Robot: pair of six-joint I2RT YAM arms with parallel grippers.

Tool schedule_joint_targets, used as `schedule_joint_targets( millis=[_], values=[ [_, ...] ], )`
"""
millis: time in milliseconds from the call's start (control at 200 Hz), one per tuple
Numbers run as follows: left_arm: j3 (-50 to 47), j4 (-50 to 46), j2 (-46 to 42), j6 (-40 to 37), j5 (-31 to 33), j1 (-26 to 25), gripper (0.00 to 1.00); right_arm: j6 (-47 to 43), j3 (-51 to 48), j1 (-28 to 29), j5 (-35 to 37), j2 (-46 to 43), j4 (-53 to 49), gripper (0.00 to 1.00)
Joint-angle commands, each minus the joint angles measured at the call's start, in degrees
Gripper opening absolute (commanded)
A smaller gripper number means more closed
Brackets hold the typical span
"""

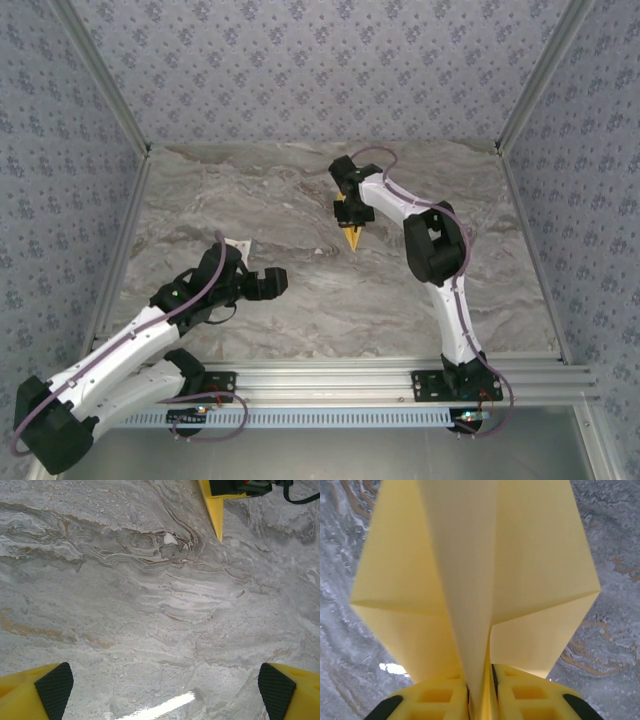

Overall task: Fold a paper plane with a square sheet of paper (fold left side to right side)
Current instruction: Move the paper plane to the center of the table.

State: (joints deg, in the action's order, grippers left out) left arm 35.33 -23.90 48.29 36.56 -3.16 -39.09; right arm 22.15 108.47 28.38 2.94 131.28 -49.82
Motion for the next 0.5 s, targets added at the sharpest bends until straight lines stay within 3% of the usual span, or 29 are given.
schedule_joint_targets(
  millis=[0,280,495],
  values=[
    [0.0,-0.09,-0.78,-0.47,-1.01,0.33,0.98,-1.16,2.19,-0.39,-1.65,1.99,-2.91,0.24],
    [0.13,-0.86,-0.83,-0.46,-0.84,0.26,0.98,-1.55,1.88,-0.41,-2.34,2.78,-3.07,0.34],
    [0.76,-0.72,-0.48,-0.35,-1.31,0.33,0.98,-1.32,1.84,-0.34,-2.42,2.4,-3.24,0.35]
  ],
)
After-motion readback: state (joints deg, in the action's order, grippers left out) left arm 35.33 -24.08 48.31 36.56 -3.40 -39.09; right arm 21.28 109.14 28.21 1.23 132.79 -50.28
